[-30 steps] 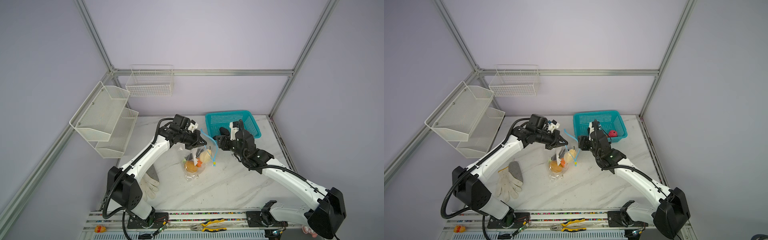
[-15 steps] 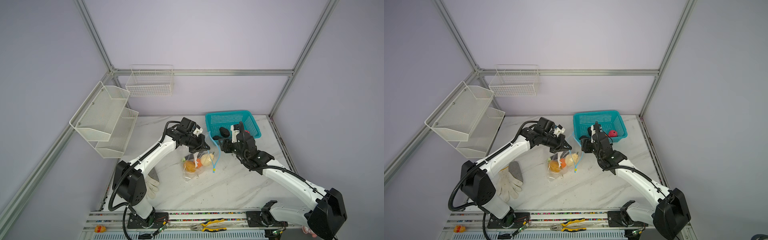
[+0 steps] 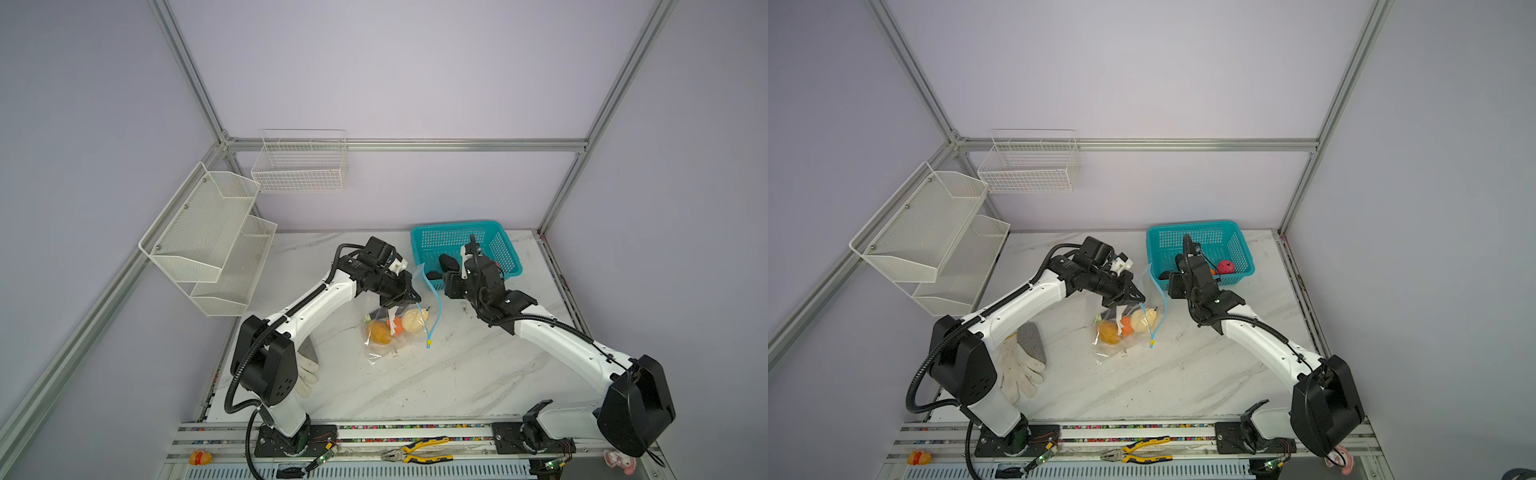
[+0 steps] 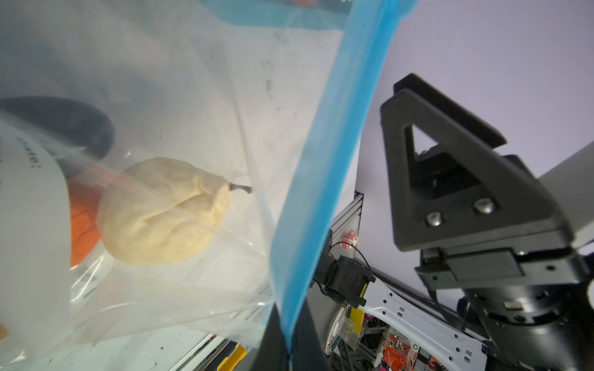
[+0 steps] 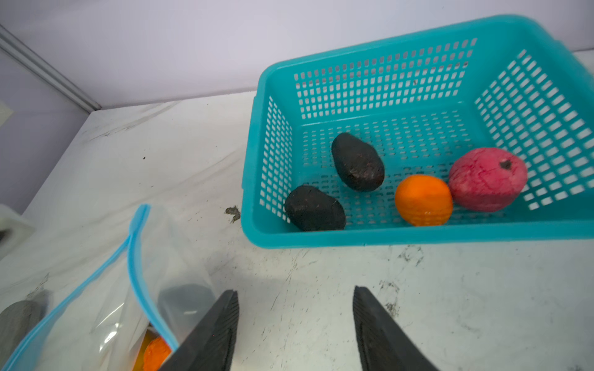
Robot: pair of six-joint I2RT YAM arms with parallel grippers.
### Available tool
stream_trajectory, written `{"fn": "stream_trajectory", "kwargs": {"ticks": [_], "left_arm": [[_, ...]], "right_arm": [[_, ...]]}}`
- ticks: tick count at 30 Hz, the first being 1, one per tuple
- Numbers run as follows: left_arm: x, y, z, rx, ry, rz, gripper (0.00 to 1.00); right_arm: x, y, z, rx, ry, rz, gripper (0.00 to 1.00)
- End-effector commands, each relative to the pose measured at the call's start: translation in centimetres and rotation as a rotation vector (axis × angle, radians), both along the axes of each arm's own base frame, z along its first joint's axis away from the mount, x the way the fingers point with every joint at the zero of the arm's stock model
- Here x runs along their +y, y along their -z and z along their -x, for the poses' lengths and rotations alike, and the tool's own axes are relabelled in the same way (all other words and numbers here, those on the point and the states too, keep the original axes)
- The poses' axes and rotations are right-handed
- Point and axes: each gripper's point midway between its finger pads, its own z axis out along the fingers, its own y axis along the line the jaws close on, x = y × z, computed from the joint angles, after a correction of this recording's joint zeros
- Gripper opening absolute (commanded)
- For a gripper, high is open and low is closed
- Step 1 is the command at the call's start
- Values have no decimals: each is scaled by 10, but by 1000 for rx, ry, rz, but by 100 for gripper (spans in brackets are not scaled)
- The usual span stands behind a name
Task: Place the food in the zip-top bag and seal the zipper
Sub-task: 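Lower the right gripper onto a black avocado and grasp it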
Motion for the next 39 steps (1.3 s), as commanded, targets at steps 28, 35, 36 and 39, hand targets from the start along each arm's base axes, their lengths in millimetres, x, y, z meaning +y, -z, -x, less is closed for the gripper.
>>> {"fn": "stream_trajectory", "kwargs": {"ticks": [28, 35, 36, 39], "left_arm": [[10, -13, 6, -39, 57, 37, 0], [10, -10, 3, -35, 46, 29, 0], [10, -11, 3, -35, 44, 28, 0], [10, -11, 2, -36, 41, 28, 0]], "right_arm": [[-42, 96, -169, 263, -19, 280, 70], [-32, 128, -181, 320, -63, 255, 71], [-30, 130, -181, 325, -70, 249, 71], [-25, 139, -182, 340, -97, 240, 75]]}}
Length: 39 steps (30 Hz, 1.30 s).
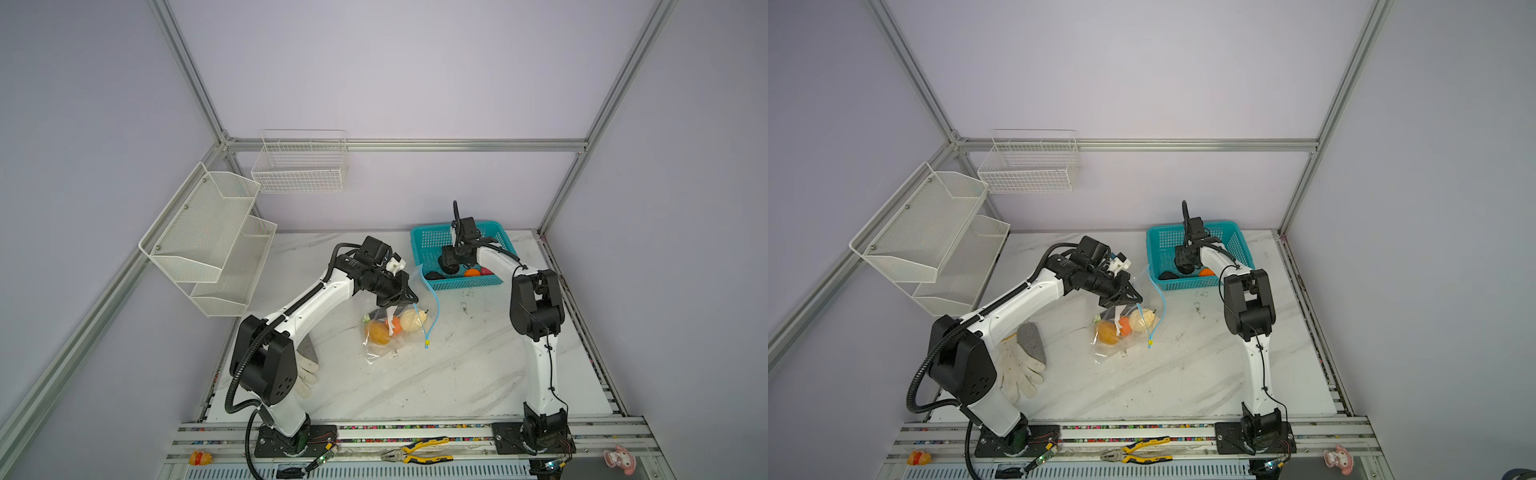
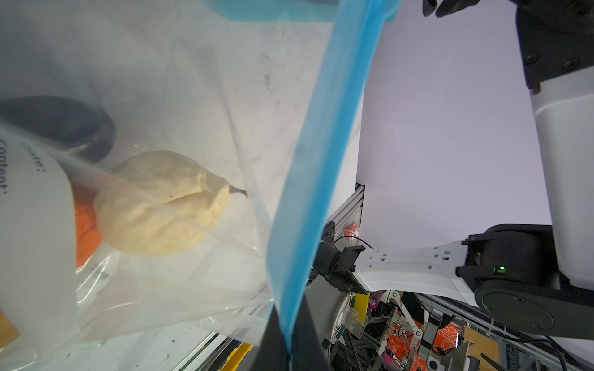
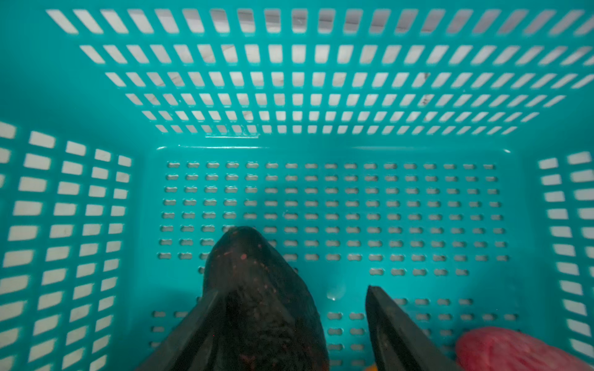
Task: Place the food in the zip-top bag and seal the zipper
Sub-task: 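Lower the right gripper onto a black avocado and grasp it, then lift the black avocado out of the basket with the right gripper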
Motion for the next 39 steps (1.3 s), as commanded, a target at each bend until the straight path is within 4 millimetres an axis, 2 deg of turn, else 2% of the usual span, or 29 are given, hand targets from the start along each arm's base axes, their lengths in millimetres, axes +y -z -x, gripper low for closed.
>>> {"fn": "stream_trajectory", "kwargs": {"ticks": [1, 8, 16, 21, 29, 35, 39], "left_arm": [[2, -10, 1, -26, -1, 17, 0], [1, -10, -1, -25, -7, 21, 0], [1, -9, -2, -23, -14, 18, 0], [1, -10, -2, -27, -12, 22, 0], [1, -10, -2, -31, -12, 24, 0], [1, -10, -2, -33, -9, 27, 0], [0, -12, -3, -38, -8, 30, 0]], "right_arm": [[8, 6, 3, 43, -48, -11, 77], [5, 26, -7, 68, -40, 15, 79], [6, 26, -7, 80, -45, 13, 79], [-1, 27, -2, 97, -18, 30, 74], [4, 25, 2, 112, -21, -11, 62], [1, 25, 1, 109, 0, -8, 60], [1, 14, -6, 82, 21, -19, 58]]}}
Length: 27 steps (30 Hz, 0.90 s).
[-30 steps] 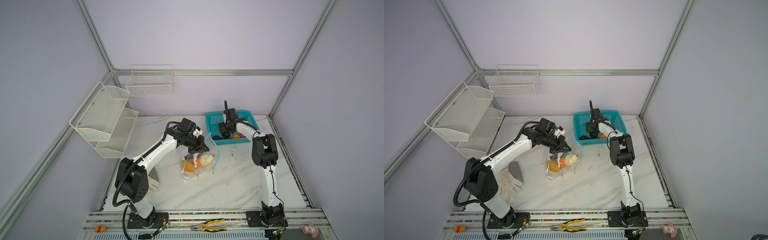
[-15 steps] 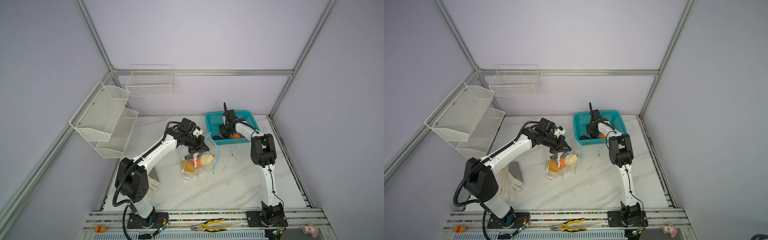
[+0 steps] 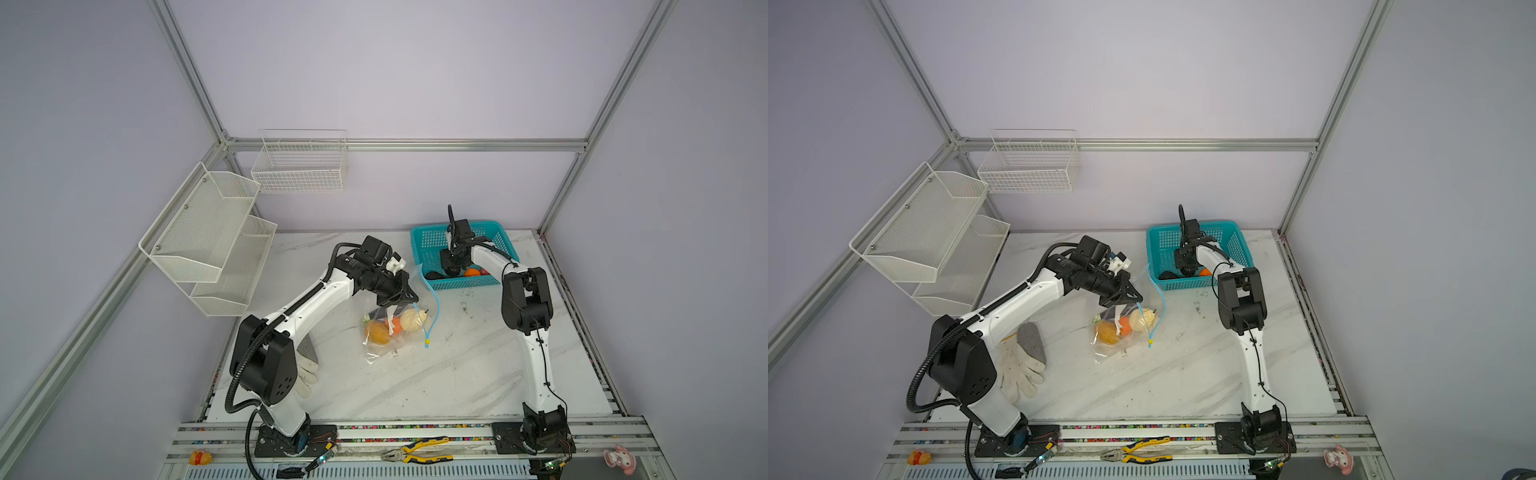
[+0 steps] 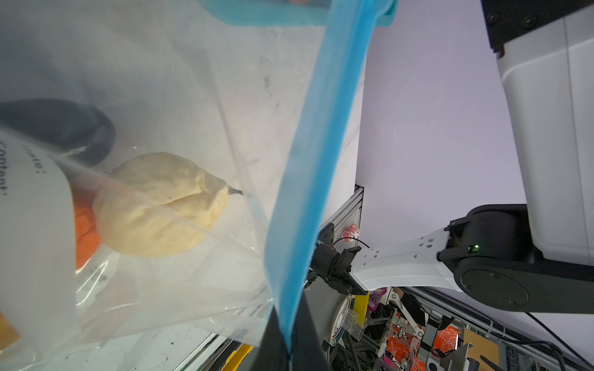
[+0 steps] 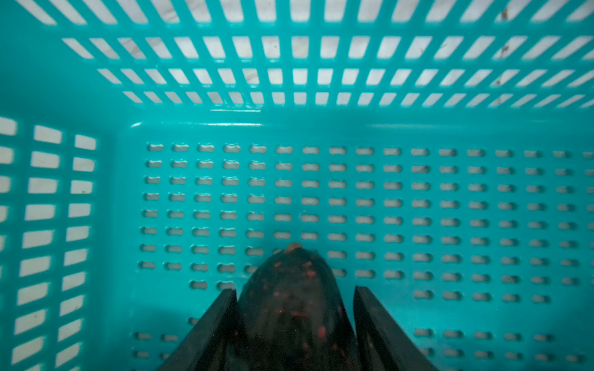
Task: Place the food in the zip-top bag and seal the zipper
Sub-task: 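Lift the black avocado out of the basket with the right gripper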
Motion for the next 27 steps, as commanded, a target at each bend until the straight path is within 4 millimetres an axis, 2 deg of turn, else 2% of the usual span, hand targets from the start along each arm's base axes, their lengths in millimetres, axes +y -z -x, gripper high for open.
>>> {"fn": "stream_trajectory", "kwargs": {"ticks": [1, 10, 16, 21, 23, 27], "left_arm": [[0, -12, -1, -33, 0, 28, 0], [-2, -13, -5, -34, 3, 36, 0], [1, -21, -10, -50, -8, 46, 0], [2, -25, -13, -60, -15, 50, 0], [2, -27, -15, -64, -18, 53, 0], [1, -30, -16, -72, -18, 57, 0]], "right_arm": [[-5, -23, -4, -22, 27, -12, 58], [-2, -69, -20, -106, 38, -89, 56], [7, -113, -11, -172, 13, -173, 55], [8, -171, 21, -276, 26, -298, 55], [9, -191, 43, -311, 17, -366, 55], [23, -228, 92, -366, -39, -512, 54]]}}
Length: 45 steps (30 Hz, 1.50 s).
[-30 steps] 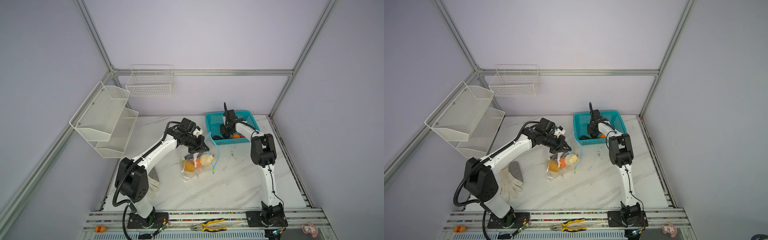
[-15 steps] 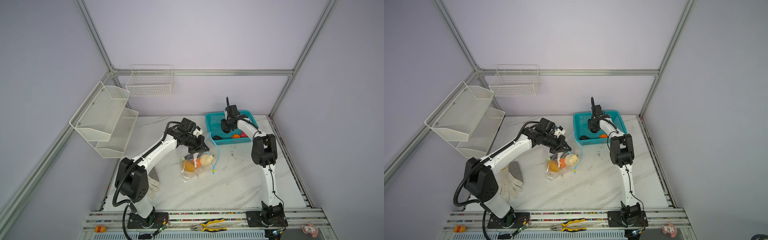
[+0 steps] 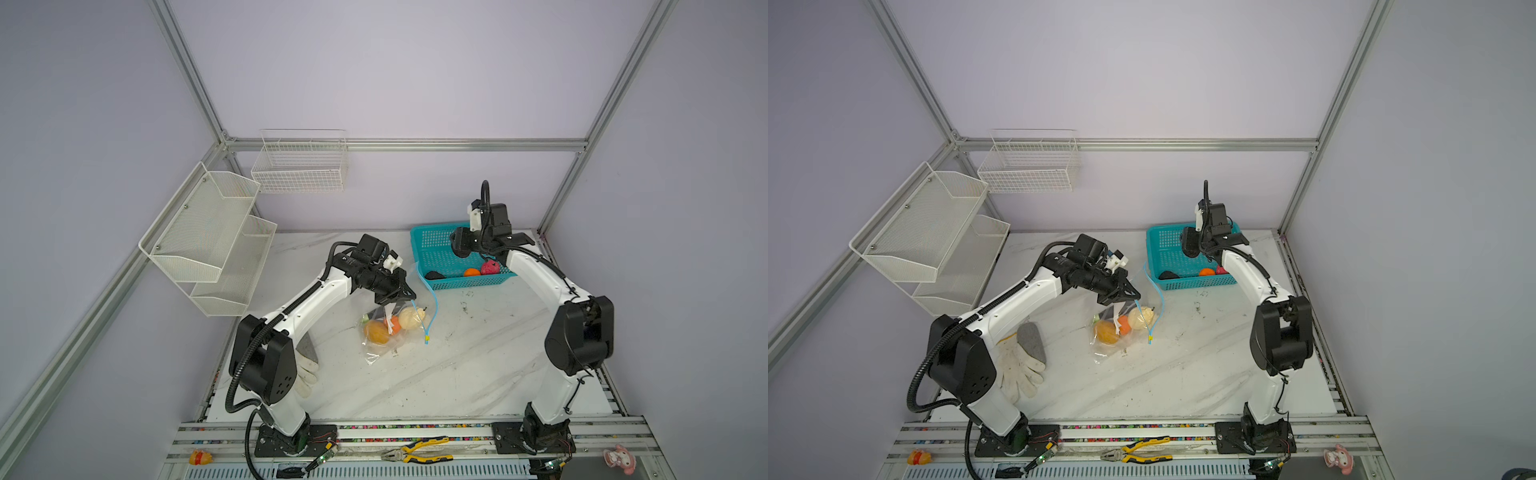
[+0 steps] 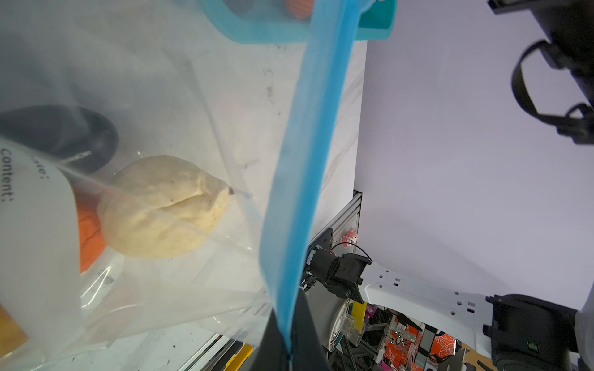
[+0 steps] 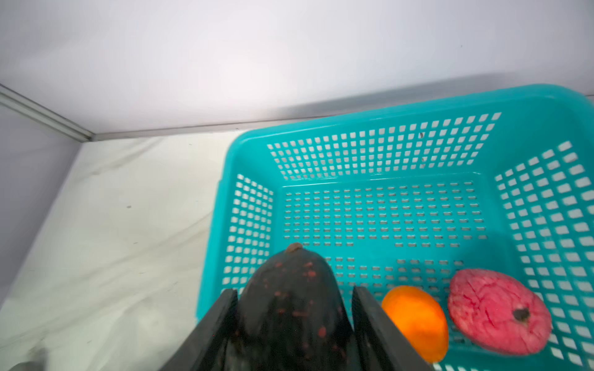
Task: Place the food in the zip-top bag and seal the zipper
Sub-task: 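Lift the black avocado out of the basket with the right gripper, then carry the avocado with the right gripper to the bag mouth and lower it in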
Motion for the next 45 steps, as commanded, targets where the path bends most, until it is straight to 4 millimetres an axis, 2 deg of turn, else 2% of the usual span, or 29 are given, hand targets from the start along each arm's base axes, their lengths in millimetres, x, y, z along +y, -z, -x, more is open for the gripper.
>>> {"fn": "stream_trajectory", "kwargs": {"ticks": [1, 5, 8, 11, 14, 19, 25, 32, 40, 45], "left_arm": [[-4, -29, -10, -70, -1, 52, 0], [-4, -31, -11, -75, -3, 53, 0], [-4, -33, -11, -78, -6, 53, 0], [-3, -35, -11, -85, -10, 53, 0], [-2, -36, -11, -87, -13, 54, 0], [-1, -41, -9, -97, -14, 59, 0], [0, -47, -7, -107, -17, 66, 0], [2, -55, -3, -122, -18, 77, 0], [3, -64, -1, -139, -18, 88, 0], [3, -64, 0, -138, -15, 89, 0]], "right_arm": [[24, -36, 33, -80, -74, -159, 54], [59, -53, 88, -109, -163, -217, 54], [82, -53, 122, -95, -215, -259, 54], [97, -54, 148, -82, -252, -298, 54], [108, -46, 162, -64, -273, -317, 54], [116, -29, 170, -41, -275, -322, 54], [112, -6, 169, -10, -249, -291, 54], [107, 4, 163, -12, -214, -250, 54], [118, 4, 163, 8, -245, -296, 53], [118, 15, 162, 30, -243, -281, 53]]}}
